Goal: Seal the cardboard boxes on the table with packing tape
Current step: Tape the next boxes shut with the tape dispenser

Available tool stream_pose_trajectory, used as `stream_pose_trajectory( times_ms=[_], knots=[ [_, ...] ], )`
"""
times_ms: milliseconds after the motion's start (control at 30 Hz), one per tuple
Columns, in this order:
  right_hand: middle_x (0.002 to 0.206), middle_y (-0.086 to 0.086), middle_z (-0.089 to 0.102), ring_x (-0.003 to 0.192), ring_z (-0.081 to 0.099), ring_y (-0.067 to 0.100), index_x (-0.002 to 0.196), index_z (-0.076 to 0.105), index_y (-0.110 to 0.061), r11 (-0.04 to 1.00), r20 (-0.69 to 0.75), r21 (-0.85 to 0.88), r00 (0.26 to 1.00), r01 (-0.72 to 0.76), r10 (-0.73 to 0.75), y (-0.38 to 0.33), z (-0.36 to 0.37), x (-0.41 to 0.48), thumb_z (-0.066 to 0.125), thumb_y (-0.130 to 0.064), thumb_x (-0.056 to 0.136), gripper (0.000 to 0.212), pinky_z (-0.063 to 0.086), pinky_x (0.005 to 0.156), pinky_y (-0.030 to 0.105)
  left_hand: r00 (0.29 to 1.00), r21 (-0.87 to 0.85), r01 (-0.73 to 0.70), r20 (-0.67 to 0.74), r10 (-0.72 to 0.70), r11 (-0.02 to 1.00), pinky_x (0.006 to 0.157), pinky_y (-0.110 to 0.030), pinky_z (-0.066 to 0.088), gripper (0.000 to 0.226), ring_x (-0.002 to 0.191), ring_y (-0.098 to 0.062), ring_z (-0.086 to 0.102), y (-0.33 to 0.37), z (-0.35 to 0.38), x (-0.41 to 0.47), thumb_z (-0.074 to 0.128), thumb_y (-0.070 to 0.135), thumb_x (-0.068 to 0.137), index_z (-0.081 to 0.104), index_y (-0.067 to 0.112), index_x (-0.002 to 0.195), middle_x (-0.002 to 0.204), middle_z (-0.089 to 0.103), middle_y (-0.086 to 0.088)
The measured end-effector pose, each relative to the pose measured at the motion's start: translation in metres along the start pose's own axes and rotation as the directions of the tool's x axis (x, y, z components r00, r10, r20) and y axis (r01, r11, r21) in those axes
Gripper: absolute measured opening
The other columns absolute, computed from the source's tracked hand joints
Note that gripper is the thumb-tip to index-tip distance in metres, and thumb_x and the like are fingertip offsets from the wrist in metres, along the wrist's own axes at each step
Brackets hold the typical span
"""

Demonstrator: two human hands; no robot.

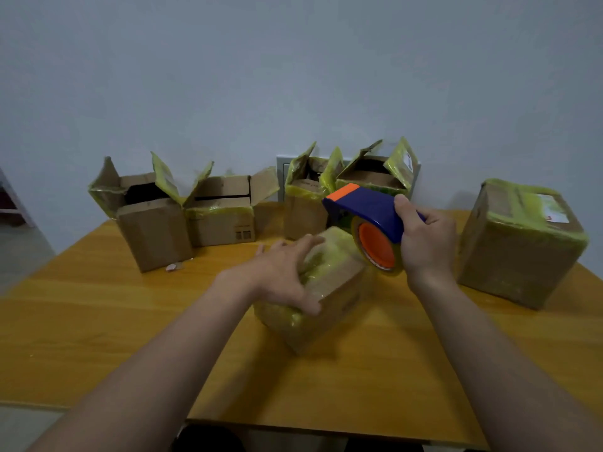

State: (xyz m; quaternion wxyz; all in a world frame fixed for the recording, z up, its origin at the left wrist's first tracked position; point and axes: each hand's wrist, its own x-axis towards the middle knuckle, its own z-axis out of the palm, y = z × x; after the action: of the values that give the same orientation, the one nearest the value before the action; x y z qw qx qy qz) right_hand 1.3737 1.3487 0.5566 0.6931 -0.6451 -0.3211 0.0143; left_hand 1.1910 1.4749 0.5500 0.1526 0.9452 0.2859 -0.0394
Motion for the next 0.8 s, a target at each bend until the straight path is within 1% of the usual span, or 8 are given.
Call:
stream_pose_trajectory(
  times_ms=[100, 167, 333, 433, 500, 633, 700, 800],
  knots=[
    [0.053, -0.003, 0.05, 0.055, 0.045, 0.015, 0.063, 0.059, 0.0, 0.994, -0.04, 0.103, 0.998, -0.046, 0.05, -0.003, 0.016, -0.002, 0.058, -0.041, 0.099, 0.055, 0.036, 0.058, 0.029, 0.994, 0.047, -0.074, 0.078, 0.07, 0.996, 0.126, -0.059, 0.012, 0.131, 0.152, -0.027, 0.016, -0.009, -0.017, -0.005, 0.088, 0.048, 0.07, -0.008, 0.05, 0.16, 0.169, 0.014, 0.008],
    [0.046, -0.012, 0.046, 0.049, 0.041, 0.006, 0.055, 0.052, -0.014, 0.991, -0.06, 0.117, 0.995, -0.068, 0.075, -0.005, 0.027, -0.004, 0.056, -0.039, 0.102, 0.052, 0.035, 0.052, 0.023, 0.997, 0.087, -0.012, 0.076, 0.005, 0.996, 0.126, -0.062, 0.006, 0.138, 0.158, -0.029, 0.007, -0.014, -0.024, -0.005, 0.09, 0.05, 0.068, -0.013, 0.046, 0.161, 0.173, -0.001, 0.008],
    [0.063, -0.009, 0.062, 0.052, 0.055, -0.005, 0.078, 0.069, -0.014, 0.988, -0.057, 0.13, 0.994, -0.087, 0.095, 0.0, 0.049, -0.011, 0.05, -0.044, 0.103, 0.043, 0.039, 0.048, 0.009, 0.985, 0.016, 0.064, 0.16, -0.066, 0.998, 0.122, -0.043, 0.031, 0.128, 0.15, -0.024, 0.029, -0.022, -0.032, -0.014, 0.093, 0.033, 0.07, 0.007, 0.033, 0.165, 0.166, 0.027, 0.004],
    [0.07, -0.006, 0.066, 0.057, 0.058, -0.004, 0.083, 0.069, -0.014, 0.989, -0.059, 0.114, 0.993, -0.097, 0.104, 0.003, 0.063, -0.014, 0.048, -0.047, 0.103, 0.044, 0.041, 0.048, 0.009, 0.978, 0.005, 0.039, 0.205, -0.039, 0.999, 0.124, -0.046, 0.021, 0.121, 0.153, -0.025, 0.024, -0.019, -0.037, -0.015, 0.091, 0.033, 0.074, 0.01, 0.034, 0.164, 0.166, 0.025, 0.005],
    [0.069, -0.005, 0.064, 0.055, 0.056, -0.003, 0.079, 0.066, -0.016, 0.992, -0.069, 0.096, 0.993, -0.087, 0.093, 0.006, 0.069, -0.016, 0.047, -0.047, 0.103, 0.044, 0.039, 0.047, 0.009, 0.983, -0.05, 0.044, 0.183, -0.035, 0.998, 0.127, -0.046, 0.015, 0.121, 0.158, -0.024, 0.013, -0.016, -0.036, -0.011, 0.087, 0.052, 0.074, 0.009, 0.034, 0.165, 0.172, 0.016, 0.005],
    [0.074, -0.002, 0.066, 0.058, 0.057, -0.003, 0.09, 0.07, -0.014, 0.988, -0.119, 0.112, 0.985, -0.108, 0.121, 0.016, 0.07, -0.02, 0.046, -0.048, 0.104, 0.044, 0.04, 0.048, 0.008, 0.995, -0.387, 0.069, -0.042, -0.092, 0.919, 0.128, -0.052, 0.016, 0.108, 0.159, -0.022, 0.013, 0.0, -0.01, 0.001, 0.04, 0.094, 0.076, 0.007, 0.041, 0.164, 0.174, 0.009, 0.004],
    [0.076, -0.001, 0.068, 0.061, 0.059, -0.001, 0.092, 0.071, -0.014, 0.989, -0.117, 0.115, 0.987, -0.093, 0.106, 0.019, 0.07, -0.021, 0.046, -0.048, 0.103, 0.044, 0.042, 0.05, 0.009, 0.985, -0.316, 0.085, -0.114, -0.126, 0.945, 0.127, -0.047, 0.009, 0.104, 0.159, -0.019, 0.008, 0.007, 0.008, 0.008, 0.009, 0.093, 0.076, 0.002, 0.039, 0.164, 0.173, 0.01, 0.002],
    [0.078, 0.0, 0.069, 0.062, 0.059, 0.0, 0.094, 0.071, -0.014, 0.989, -0.108, 0.12, 0.989, -0.089, 0.102, 0.02, 0.07, -0.021, 0.046, -0.047, 0.103, 0.042, 0.042, 0.051, 0.009, 0.982, -0.262, 0.074, -0.147, -0.115, 0.962, 0.126, -0.043, 0.006, 0.103, 0.159, -0.015, 0.006, 0.006, 0.018, 0.013, -0.001, 0.089, 0.076, -0.001, 0.037, 0.164, 0.173, 0.011, 0.002]
  ],
)
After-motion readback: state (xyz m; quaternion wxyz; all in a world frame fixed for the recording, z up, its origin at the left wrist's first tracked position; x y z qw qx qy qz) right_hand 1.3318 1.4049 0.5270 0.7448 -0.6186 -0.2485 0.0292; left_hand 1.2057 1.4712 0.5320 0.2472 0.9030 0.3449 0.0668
